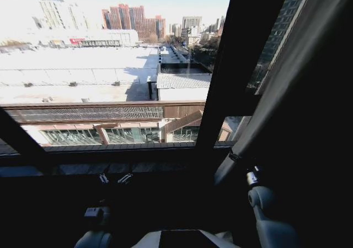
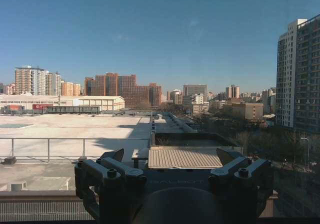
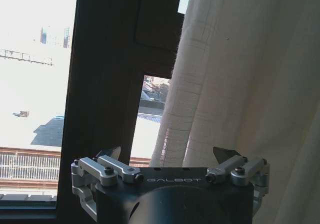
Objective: Open the curtains by pulling them apart, changing their state from closed to fully open.
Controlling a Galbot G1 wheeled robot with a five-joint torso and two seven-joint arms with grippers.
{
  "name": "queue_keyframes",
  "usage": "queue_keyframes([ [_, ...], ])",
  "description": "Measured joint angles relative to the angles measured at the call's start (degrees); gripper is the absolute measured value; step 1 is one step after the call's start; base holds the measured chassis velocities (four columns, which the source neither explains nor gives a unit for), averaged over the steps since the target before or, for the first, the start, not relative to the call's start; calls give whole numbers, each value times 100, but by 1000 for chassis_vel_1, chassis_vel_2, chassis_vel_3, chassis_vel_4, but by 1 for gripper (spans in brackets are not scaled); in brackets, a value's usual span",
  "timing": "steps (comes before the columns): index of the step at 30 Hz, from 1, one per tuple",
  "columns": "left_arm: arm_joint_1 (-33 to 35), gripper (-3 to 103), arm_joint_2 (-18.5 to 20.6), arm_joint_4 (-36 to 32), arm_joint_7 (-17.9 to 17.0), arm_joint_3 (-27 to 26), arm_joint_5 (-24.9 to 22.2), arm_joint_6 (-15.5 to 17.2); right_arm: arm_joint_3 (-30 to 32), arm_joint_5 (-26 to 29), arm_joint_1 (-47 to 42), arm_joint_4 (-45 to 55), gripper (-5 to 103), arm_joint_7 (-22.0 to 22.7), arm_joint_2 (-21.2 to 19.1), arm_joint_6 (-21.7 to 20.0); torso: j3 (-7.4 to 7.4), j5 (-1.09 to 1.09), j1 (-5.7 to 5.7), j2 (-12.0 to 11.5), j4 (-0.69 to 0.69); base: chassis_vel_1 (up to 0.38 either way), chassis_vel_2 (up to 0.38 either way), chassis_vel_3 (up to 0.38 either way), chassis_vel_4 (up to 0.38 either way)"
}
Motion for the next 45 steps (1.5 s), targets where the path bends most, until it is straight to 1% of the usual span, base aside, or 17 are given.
queue_keyframes([
  [20, -22, 100, 5, 32, 7, 20, 10, -7, -6, 16, 35, -101, 100, -60, 98, 47, 0, -1, 0, 0, 0, 0, 0, 0, 0],
  [38, -31, 100, 7, 69, 13, 26, 17, -9, 5, 23, 119, -127, 100, -62, 109, 52, 0, 0, 0, 0, 0, -74, -72, 76, 66],
  [45, -34, 100, -5, 81, 15, 53, 28, -10, -132, 0, 237, -140, 100, -105, 157, 76, 0, 0, 0, 0, 0, -43, -54, 52, 53],
])
